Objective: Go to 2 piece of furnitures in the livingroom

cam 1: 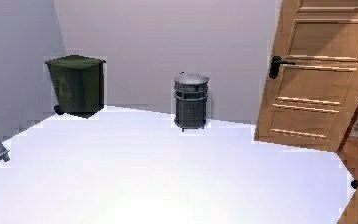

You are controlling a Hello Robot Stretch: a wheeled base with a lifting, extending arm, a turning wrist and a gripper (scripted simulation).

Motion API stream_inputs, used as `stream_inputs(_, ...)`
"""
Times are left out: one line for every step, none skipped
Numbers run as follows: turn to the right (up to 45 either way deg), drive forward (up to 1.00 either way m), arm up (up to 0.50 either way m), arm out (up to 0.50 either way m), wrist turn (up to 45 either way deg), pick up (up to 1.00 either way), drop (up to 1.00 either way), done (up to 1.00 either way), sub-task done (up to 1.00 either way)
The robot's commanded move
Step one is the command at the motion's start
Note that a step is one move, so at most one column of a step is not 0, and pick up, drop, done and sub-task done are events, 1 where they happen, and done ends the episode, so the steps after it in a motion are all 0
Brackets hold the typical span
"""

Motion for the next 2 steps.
stream_inputs(-6.0, 0.00, 0.00, 0.00, 0.0, 0.00, 0.00, 0.00, 0.00)
stream_inputs(0.0, 0.10, 0.00, 0.00, 0.0, 0.00, 0.00, 0.00, 0.00)
